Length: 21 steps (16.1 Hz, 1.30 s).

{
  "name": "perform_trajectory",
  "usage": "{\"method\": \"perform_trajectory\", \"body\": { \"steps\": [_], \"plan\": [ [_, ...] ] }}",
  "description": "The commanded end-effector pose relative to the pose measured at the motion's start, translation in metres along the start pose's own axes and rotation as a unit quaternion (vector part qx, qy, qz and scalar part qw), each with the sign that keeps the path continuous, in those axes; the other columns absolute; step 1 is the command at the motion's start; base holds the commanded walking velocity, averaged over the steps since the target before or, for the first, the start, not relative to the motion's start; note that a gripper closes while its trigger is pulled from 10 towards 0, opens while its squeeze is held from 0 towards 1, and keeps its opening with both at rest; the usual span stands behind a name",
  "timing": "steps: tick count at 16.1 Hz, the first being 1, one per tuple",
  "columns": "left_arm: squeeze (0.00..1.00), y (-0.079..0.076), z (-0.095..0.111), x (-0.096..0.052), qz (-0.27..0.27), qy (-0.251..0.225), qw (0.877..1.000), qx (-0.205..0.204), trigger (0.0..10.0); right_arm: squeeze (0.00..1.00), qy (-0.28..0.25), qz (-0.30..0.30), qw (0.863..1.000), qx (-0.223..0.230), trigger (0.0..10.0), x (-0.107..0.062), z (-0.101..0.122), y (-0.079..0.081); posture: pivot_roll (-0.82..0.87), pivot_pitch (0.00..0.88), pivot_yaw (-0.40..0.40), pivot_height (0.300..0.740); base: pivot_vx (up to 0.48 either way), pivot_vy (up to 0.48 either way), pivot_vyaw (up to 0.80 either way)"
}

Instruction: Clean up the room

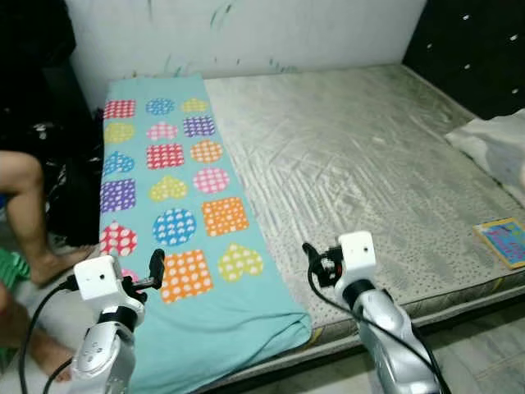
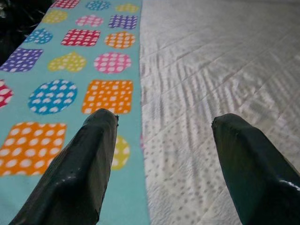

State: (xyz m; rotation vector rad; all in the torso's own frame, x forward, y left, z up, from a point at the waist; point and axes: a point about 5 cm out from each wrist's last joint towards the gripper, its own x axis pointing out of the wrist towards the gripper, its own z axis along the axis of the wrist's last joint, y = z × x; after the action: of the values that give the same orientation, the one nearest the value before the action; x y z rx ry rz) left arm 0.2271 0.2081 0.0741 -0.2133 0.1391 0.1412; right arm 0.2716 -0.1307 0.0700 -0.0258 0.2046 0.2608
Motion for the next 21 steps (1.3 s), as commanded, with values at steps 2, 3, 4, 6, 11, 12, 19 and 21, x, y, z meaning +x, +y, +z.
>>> {"method": "perform_trajectory", "body": {
  "steps": [2,3,4,6,11,12,19,21],
  "plan": [
    [0.00,0.0041,0.0023,-0.0053,0.009,0.003,1.000,-0.001,10.0,0.00,-0.002,0.006,1.000,0.001,10.0,-0.0047,0.0041,0.0027,-0.10,0.123,-0.026,0.740,0.000,0.000,0.00],
    [0.00,0.0037,0.0021,-0.0069,0.009,0.005,1.000,-0.001,10.0,0.00,0.002,0.008,1.000,0.005,10.0,-0.0056,0.0035,0.0037,-0.10,0.129,-0.027,0.740,0.000,0.000,0.00],
    [0.00,0.0037,0.0021,-0.0069,0.009,0.005,1.000,-0.001,10.0,0.00,0.002,0.008,1.000,0.005,10.0,-0.0056,0.0035,0.0037,-0.10,0.129,-0.027,0.740,0.000,0.000,0.00],
    [0.00,0.0037,0.0021,-0.0069,0.009,0.005,1.000,-0.001,10.0,0.00,0.002,0.008,1.000,0.005,10.0,-0.0056,0.0035,0.0037,-0.10,0.129,-0.027,0.740,0.000,0.000,0.00],
    [0.00,0.0037,0.0021,-0.0069,0.009,0.005,1.000,-0.001,10.0,0.00,0.002,0.008,1.000,0.005,10.0,-0.0056,0.0035,0.0037,-0.10,0.129,-0.027,0.740,0.000,0.000,0.00],
    [0.00,0.0037,0.0021,-0.0069,0.009,0.005,1.000,-0.001,10.0,0.00,0.002,0.008,1.000,0.005,10.0,-0.0056,0.0035,0.0037,-0.10,0.129,-0.027,0.740,0.000,0.000,0.00],
    [0.00,0.0037,0.0021,-0.0069,0.009,0.005,1.000,-0.001,10.0,0.00,0.002,0.008,1.000,0.005,10.0,-0.0056,0.0035,0.0037,-0.10,0.129,-0.027,0.740,0.000,0.000,0.00],
    [0.00,-0.0011,0.0058,-0.0017,0.003,0.000,1.000,0.005,10.0,0.00,0.000,0.021,1.000,-0.003,10.0,-0.0044,0.0070,0.0059,-0.10,0.125,-0.029,0.730,0.000,0.000,0.00]
  ]
}}
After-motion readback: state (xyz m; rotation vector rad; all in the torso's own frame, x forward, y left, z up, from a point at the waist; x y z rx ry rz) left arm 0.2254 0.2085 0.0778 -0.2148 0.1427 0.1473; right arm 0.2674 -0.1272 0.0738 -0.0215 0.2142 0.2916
